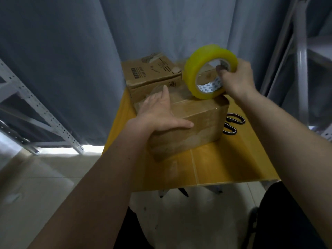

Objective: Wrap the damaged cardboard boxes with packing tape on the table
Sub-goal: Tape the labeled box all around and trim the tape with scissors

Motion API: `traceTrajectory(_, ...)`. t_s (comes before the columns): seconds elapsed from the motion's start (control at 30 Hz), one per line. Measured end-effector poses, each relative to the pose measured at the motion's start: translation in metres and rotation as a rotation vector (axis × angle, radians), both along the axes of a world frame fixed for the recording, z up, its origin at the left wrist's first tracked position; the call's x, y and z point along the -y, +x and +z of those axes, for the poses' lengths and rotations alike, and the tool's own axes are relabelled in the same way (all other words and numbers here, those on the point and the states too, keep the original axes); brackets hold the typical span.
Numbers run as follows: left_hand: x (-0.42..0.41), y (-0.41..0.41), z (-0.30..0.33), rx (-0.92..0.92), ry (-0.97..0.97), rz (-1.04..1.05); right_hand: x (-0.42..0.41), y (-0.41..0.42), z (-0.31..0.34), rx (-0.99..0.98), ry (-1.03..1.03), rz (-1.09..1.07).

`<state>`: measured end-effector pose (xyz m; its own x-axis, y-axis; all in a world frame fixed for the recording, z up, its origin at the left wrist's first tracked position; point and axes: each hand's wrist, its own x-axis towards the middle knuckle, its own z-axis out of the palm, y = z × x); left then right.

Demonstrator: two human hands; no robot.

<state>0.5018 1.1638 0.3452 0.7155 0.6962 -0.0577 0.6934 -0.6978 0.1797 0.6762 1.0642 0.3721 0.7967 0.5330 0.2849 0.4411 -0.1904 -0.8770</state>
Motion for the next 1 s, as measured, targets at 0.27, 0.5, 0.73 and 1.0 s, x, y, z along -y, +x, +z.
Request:
traceTrajectory(0.27, -0.011, -0.033, 0.008, -0.063, -0.015, -0.038, 0.002, -0.005, 0.001, -0.248, 0.115, 0.080)
traceTrajectory(0.5, -0.004, -0.010, 0.019, -0.104, -0.052, -0.013, -0.011, -0.018, -0.018, -0.333, 0.126, 0.070)
traceTrajectory(0.73, 0.004, 0.020, 0.020, -0.032, 0.013, -0.066, -0.011, -0.005, -0.004, -0.337, 0.125, 0.128)
traceTrajectory(1.0, 0.006, 0.013, 0.012, -0.038, -0.024, -0.051, -0.013, -0.014, -0.020, -0.336, 0.135, 0.180)
